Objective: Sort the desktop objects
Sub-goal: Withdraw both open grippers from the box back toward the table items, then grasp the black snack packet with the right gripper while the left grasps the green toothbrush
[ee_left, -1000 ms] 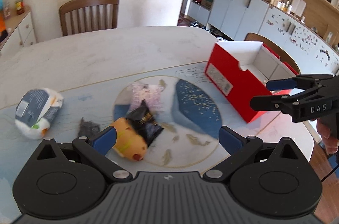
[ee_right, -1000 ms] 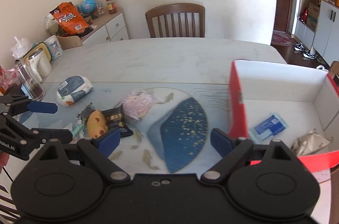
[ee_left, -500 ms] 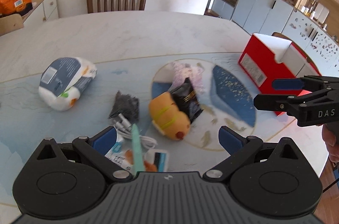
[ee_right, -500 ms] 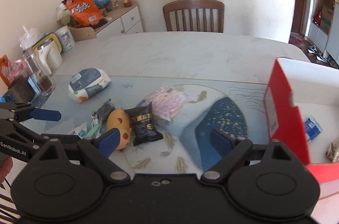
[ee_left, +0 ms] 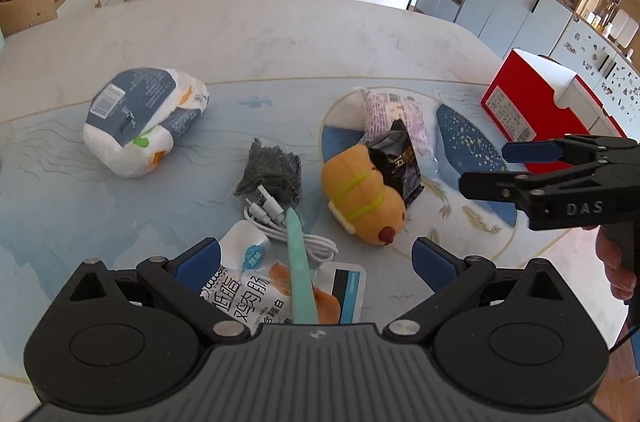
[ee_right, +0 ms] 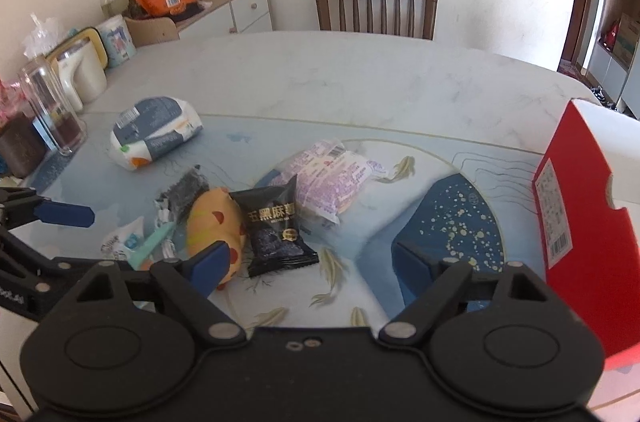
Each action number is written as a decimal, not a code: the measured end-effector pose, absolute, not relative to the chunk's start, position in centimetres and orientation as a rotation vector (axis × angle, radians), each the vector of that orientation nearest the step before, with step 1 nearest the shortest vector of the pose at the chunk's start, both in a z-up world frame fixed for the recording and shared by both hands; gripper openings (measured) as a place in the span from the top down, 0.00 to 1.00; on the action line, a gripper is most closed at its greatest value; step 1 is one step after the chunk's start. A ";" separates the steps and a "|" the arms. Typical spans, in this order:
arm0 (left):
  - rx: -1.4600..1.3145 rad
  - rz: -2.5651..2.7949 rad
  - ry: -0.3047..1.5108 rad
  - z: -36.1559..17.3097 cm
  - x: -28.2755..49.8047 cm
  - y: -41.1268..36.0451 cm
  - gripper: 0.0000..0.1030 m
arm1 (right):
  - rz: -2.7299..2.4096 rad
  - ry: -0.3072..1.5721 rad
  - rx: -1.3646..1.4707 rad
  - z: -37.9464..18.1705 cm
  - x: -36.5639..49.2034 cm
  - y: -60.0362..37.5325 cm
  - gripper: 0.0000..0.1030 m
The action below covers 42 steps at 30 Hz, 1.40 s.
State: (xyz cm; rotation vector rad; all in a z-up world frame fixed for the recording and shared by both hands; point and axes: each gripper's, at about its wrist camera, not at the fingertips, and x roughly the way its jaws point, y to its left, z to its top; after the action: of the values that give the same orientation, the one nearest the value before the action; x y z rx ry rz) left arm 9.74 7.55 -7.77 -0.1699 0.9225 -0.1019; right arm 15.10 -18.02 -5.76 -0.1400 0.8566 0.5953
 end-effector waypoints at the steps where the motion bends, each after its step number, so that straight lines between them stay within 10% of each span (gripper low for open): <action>1: -0.176 -0.102 0.926 -8.0 9.8 7.6 0.01 | 0.597 0.862 -0.141 -6.0 15.3 -17.9 0.17; 16: -0.193 -0.097 0.947 -9.4 10.4 8.1 0.42 | 0.613 0.898 -0.167 -7.7 17.0 -15.8 0.26; 30: -0.219 -0.093 0.963 -10.6 11.2 8.3 0.58 | 0.627 0.916 -0.187 -8.6 17.6 -14.3 0.35; 42: -0.298 -0.100 0.975 -11.4 11.7 9.2 0.79 | 0.647 0.931 -0.202 -8.9 17.7 -13.5 0.61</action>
State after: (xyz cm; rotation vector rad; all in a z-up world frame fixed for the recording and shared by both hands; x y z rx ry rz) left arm 11.67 9.23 -11.40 -0.2978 0.9748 -0.1003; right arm 17.66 -13.48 -8.91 -0.2022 0.9313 0.6470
